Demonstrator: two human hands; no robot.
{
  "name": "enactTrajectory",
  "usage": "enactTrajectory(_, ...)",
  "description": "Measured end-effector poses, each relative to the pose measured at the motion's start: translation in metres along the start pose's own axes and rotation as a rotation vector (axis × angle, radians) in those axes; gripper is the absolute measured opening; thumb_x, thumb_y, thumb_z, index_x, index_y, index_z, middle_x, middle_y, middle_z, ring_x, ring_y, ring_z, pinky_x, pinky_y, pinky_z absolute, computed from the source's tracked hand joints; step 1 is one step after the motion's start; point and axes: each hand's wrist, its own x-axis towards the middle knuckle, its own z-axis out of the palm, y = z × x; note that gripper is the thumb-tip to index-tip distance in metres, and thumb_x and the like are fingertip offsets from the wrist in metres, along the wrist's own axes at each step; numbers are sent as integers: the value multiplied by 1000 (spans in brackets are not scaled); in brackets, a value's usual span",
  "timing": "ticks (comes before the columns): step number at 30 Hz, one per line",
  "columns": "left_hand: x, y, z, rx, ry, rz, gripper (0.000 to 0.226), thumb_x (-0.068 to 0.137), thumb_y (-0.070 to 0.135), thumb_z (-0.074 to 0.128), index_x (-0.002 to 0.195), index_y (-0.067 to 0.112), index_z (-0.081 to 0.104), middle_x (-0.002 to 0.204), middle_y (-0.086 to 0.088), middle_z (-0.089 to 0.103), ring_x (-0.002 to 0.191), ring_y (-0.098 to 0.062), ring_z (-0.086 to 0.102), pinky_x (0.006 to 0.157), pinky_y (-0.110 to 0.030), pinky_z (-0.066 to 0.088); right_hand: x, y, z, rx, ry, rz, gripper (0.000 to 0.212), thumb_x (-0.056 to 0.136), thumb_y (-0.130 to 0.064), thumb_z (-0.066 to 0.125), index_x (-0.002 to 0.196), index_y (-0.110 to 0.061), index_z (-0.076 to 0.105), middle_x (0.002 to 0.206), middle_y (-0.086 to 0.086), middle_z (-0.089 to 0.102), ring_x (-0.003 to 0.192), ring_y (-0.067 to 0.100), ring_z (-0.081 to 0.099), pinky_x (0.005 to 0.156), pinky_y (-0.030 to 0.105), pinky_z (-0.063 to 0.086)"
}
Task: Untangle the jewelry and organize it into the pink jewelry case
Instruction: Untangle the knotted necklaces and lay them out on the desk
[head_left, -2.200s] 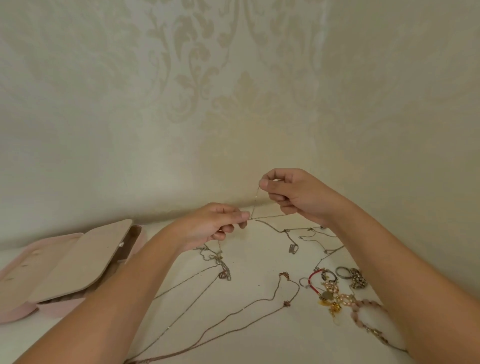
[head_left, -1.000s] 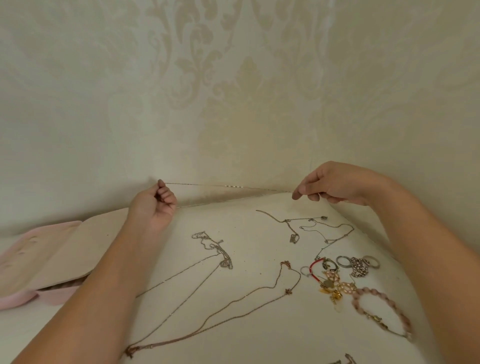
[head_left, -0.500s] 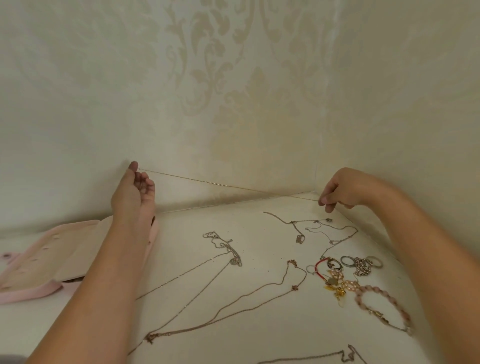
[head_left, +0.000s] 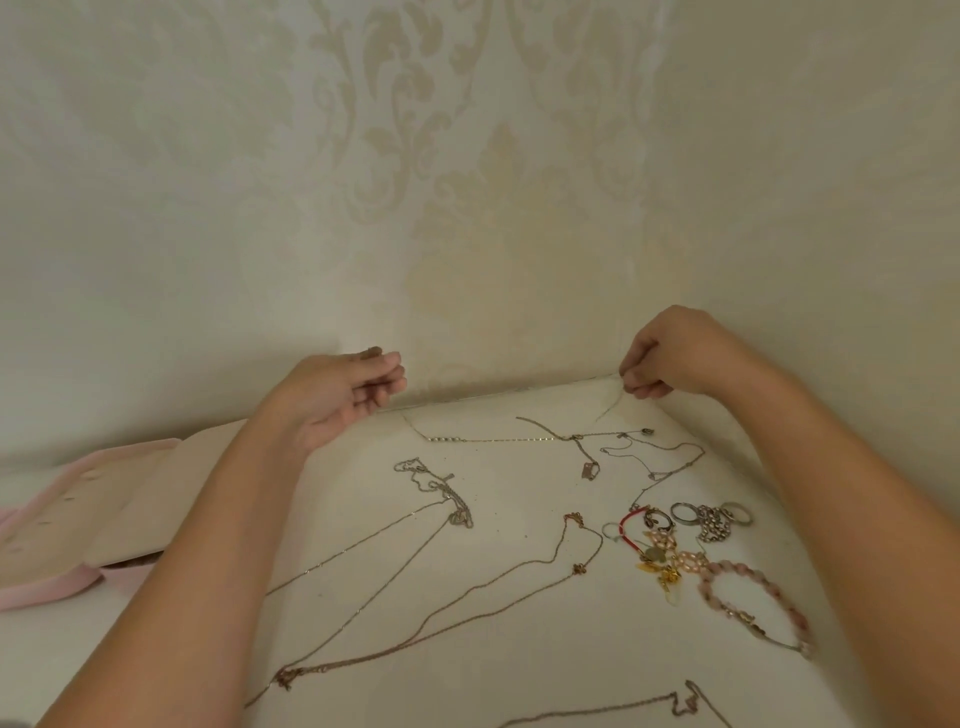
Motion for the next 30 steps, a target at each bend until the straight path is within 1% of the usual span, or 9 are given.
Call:
enactTrajectory(4,-5,-1,14,-43,-77,4,21,86,2,62,102,14,56,63,0,68,59,-10,67,51,-16,50,-5,-13,-4,60,122,-150,8,77,-1,75,77,-9,73,67,9,70,54,12,63,58,13,51)
enactTrajectory(8,-13,-2,25,-80,-161,54,29,80,7,64,108,13,61,66,0,67,64,-11,68,55,-16,52,-18,-29,-8,185,132,-252,6,79,-7,75,80,-13,74,67,6,67,57,11,60,47,5,39)
enactTrajectory(13,-20,-5,38,-53,-292,57,27,72,14,63,96,3,69,75,-3,71,76,-13,71,64,-17,55,-23,-36,-6,524,-23,-299,7,88,-1,63,86,-6,68,83,9,72,68,12,66,61,17,53)
enactTrajectory(16,-23,-6,41,-22,-382,58,30,75,10,60,102,1,69,93,-11,74,91,-20,72,69,-21,56,-23,-37,-4,748,-190,-259,7,94,-3,54,91,-6,60,95,12,74,68,14,67,55,17,50)
enactTrajectory(18,-26,-7,43,56,-397,120,31,74,7,62,103,4,69,99,-13,74,96,-22,70,73,-21,56,-23,-38,-1,839,-249,-234,9,95,-3,51,90,-6,57,89,15,73,63,14,66,52,18,50)
enactTrajectory(20,-29,-8,45,185,-361,225,28,72,6,67,100,7,71,96,-12,74,95,-21,71,75,-21,56,-22,-38,2,785,-255,-246,9,95,-2,52,89,-6,59,78,12,68,58,14,63,52,18,51)
enactTrajectory(22,-29,-10,48,302,-301,317,20,75,4,71,94,9,73,88,-10,75,87,-19,72,72,-20,56,-22,-39,6,603,-235,-286,8,93,-1,56,89,-5,61,71,9,64,56,13,60,53,19,51)
enactTrajectory(26,-29,-13,54,484,-259,412,9,79,5,73,82,13,73,76,-3,74,71,-9,69,64,-17,53,-25,-45,13,435,-258,-324,6,90,2,60,90,-1,64,70,11,67,56,15,63,55,20,52)
enactTrajectory(30,-28,-16,56,620,-215,465,9,76,14,77,77,21,73,90,10,68,82,6,62,74,-3,41,-26,-49,19,363,-282,-387,6,88,1,62,92,-1,66,72,12,70,63,18,68,58,20,53)
